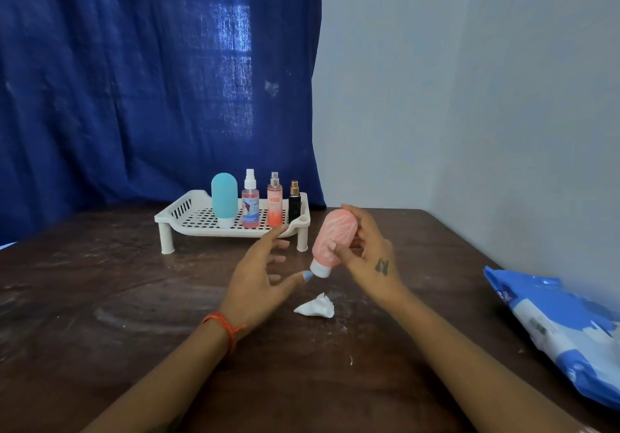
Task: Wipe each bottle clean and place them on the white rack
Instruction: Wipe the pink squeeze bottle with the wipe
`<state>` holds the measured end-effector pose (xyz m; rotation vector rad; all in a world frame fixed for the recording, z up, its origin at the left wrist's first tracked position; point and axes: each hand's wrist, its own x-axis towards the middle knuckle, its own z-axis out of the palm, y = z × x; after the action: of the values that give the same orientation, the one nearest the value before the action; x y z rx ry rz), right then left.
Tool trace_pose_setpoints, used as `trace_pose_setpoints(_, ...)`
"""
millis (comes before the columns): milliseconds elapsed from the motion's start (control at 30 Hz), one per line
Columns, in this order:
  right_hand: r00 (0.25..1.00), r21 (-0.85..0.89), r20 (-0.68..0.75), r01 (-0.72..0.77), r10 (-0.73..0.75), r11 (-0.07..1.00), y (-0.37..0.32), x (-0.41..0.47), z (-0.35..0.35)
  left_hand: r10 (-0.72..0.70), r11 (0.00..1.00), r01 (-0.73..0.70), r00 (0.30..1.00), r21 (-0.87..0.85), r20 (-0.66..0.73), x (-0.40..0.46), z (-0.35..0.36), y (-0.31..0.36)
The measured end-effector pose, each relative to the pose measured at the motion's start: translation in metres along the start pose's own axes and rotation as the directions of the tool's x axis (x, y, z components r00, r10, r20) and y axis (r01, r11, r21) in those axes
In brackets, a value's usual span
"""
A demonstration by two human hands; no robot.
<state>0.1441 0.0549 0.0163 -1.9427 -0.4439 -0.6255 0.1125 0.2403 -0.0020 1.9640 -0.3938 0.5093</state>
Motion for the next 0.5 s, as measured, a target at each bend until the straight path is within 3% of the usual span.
trace_pose_setpoints(100, 1.000, 0.107, -0.003, -0.023, 0.024, 0.994, -0.013, -0.005, -0.001, 0.000, 0.999, 0.004, 0.997, -0.048, 0.078, 0.000, 0.001, 0.003)
trace_pose_setpoints(200, 0.995, 0.205, 0.086, -0.075, 0.059, 0.976, -0.023, -0.010, 0.000, -0.018, 0.986, 0.041, 0.990, -0.163, 0.140, -0.002, 0.000, 0.009)
trace_pose_setpoints(333, 0.976, 0.197, 0.207, -0.103, 0.062, 0.975, -0.026, -0.015, 0.006, -0.035, 0.971, 0.078, 0.982, -0.228, 0.184, -0.002, -0.002, 0.011)
trace_pose_setpoints(500, 0.956, 0.173, 0.279, -0.138, 0.086, 0.975, -0.022, -0.018, 0.007, -0.055, 0.978, 0.096, 0.974, -0.183, 0.219, -0.001, -0.002, 0.006)
